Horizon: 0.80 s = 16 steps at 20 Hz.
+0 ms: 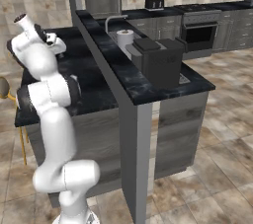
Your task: Move the drinks to the dining counter.
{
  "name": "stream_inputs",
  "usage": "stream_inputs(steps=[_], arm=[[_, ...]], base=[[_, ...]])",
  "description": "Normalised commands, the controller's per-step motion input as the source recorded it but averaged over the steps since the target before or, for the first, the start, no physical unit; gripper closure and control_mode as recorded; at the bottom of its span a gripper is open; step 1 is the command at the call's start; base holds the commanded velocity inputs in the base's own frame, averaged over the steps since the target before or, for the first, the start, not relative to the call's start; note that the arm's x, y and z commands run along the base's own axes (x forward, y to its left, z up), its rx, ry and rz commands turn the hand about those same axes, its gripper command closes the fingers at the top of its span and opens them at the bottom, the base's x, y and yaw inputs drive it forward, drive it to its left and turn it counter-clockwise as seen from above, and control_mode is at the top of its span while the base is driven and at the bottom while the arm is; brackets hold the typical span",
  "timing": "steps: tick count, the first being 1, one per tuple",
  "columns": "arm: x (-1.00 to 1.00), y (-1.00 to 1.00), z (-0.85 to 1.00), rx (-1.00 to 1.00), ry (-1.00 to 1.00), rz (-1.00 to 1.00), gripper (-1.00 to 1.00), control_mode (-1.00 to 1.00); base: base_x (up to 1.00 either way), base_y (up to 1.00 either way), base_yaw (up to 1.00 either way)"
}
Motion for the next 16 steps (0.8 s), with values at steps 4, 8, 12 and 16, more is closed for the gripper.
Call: stream_inputs(steps=[4,8,12,16], arm=[[-1.00,-0.44,-0.41,0.05,-0.61,0.00,-1.00,-1.00],[-1.00,-0.56,-0.62,0.11,-0.65,0.00,-1.00,-1.00],[-1.00,-0.78,-0.10,0.22,-0.58,0.00,-1.00,-1.00],[-1.00,-0.78,0.55,0.35,-0.48,0.00,-1.00,-1.00]], base=[[0.00,0.00,0.00],[0.00,0.00,0.00],[0.00,0.00,0.00],[0.00,0.00,0.00]])
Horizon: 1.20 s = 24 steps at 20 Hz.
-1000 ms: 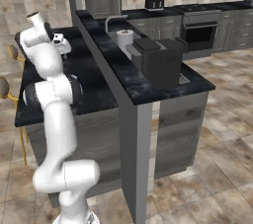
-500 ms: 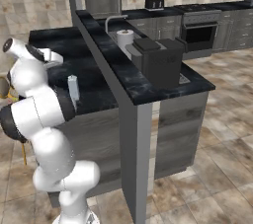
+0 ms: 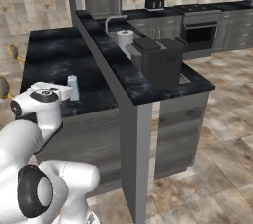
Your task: Move the drinks to the dining counter.
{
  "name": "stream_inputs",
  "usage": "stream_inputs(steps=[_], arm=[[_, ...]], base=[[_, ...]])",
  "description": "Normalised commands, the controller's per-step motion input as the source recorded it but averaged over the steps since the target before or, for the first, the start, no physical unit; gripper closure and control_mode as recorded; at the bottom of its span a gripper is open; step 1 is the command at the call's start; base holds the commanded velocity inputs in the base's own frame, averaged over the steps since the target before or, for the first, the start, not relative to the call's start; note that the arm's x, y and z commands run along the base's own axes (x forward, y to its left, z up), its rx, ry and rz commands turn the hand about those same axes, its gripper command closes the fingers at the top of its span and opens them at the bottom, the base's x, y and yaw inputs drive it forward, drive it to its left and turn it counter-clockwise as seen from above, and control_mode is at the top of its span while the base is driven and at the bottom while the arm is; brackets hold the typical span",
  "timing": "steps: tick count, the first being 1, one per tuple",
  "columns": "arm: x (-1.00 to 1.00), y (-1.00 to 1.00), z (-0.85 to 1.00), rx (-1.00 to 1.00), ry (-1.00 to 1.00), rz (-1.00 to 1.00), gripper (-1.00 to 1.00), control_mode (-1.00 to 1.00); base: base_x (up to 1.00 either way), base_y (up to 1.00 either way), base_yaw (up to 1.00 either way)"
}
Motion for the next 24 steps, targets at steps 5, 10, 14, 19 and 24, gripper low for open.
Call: stream_inputs(steps=[5,10,14,19,24], arm=[[-1.00,-0.31,1.00,0.36,-0.44,-0.03,-1.00,-1.00],[-0.97,-0.12,1.00,0.15,-0.36,-0.15,-1.00,-1.00],[-0.94,-0.20,1.00,0.23,-0.08,-0.19,-1.00,-1.00],[-1.00,-0.30,1.00,0.33,0.22,-0.25,-1.00,-1.00],[-0.67,-0.27,0.58,0.23,0.44,-0.18,-1.00,-1.00]], base=[[0.00,0.00,0.00],[0.00,0.00,0.00],[0.00,0.00,0.00],[0.00,0.00,0.00],[0.00,0.00,0.00]])
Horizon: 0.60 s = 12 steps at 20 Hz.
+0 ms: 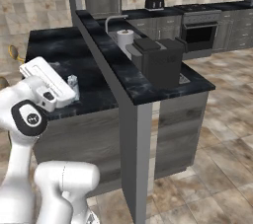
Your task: Move the drinks to the dining counter.
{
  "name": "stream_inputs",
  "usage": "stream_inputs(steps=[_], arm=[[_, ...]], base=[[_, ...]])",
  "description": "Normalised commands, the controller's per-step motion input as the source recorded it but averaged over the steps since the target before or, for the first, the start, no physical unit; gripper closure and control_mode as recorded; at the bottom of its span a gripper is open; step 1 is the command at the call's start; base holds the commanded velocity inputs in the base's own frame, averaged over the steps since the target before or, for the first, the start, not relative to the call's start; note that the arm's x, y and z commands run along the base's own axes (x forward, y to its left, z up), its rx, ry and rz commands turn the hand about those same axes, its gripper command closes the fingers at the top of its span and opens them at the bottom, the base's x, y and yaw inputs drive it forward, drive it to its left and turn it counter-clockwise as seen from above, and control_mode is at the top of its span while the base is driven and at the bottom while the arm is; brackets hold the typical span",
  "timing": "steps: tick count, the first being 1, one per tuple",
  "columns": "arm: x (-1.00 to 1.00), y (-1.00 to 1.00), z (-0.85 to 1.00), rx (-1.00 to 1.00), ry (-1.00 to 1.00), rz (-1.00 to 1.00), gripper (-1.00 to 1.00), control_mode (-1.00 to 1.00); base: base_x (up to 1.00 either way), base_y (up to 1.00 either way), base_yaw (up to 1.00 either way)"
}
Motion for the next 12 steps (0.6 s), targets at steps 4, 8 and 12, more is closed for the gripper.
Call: stream_inputs(steps=[4,8,12], arm=[[-0.04,0.00,0.00,0.00,0.00,0.00,-1.00,-1.00],[-0.81,-0.06,-0.10,0.04,0.10,0.00,-1.00,-1.00],[-0.93,-0.07,-0.16,0.05,0.24,0.00,-1.00,-1.00]], base=[[0.00,0.00,0.00],[0.00,0.00,0.00],[0.00,0.00,0.00]])
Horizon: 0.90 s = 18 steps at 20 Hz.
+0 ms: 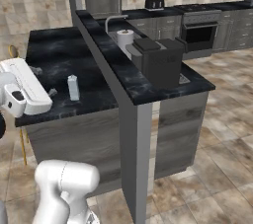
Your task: Move the drinks to the dining counter.
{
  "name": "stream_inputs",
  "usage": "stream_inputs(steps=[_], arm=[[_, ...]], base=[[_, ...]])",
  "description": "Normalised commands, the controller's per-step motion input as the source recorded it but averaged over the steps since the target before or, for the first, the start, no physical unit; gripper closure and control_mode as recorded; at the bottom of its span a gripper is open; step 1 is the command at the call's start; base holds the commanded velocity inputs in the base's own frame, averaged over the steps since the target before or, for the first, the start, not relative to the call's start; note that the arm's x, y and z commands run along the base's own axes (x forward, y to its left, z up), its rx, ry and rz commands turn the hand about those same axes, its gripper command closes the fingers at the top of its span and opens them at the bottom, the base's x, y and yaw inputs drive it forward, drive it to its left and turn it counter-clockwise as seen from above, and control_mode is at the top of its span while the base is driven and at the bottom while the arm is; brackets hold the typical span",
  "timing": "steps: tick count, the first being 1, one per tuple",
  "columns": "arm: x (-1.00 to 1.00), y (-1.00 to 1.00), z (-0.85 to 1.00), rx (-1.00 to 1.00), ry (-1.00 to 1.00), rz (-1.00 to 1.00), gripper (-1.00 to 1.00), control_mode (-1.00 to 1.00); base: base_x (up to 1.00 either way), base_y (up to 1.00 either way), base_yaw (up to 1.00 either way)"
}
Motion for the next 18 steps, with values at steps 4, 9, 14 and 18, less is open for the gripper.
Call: stream_inputs(steps=[4,9,14,18], arm=[[-0.11,0.00,0.00,0.00,0.02,0.00,-1.00,-1.00],[-0.19,-0.14,0.00,0.01,0.00,0.00,-1.00,1.00],[0.00,0.00,0.00,0.00,0.00,0.00,-1.00,1.00],[0.00,0.00,0.00,0.00,0.00,0.00,-1.00,1.00]], base=[[0.00,0.00,0.00],[-0.31,-0.28,0.00],[-0.72,-0.87,0.00],[-0.14,-0.99,0.00]])
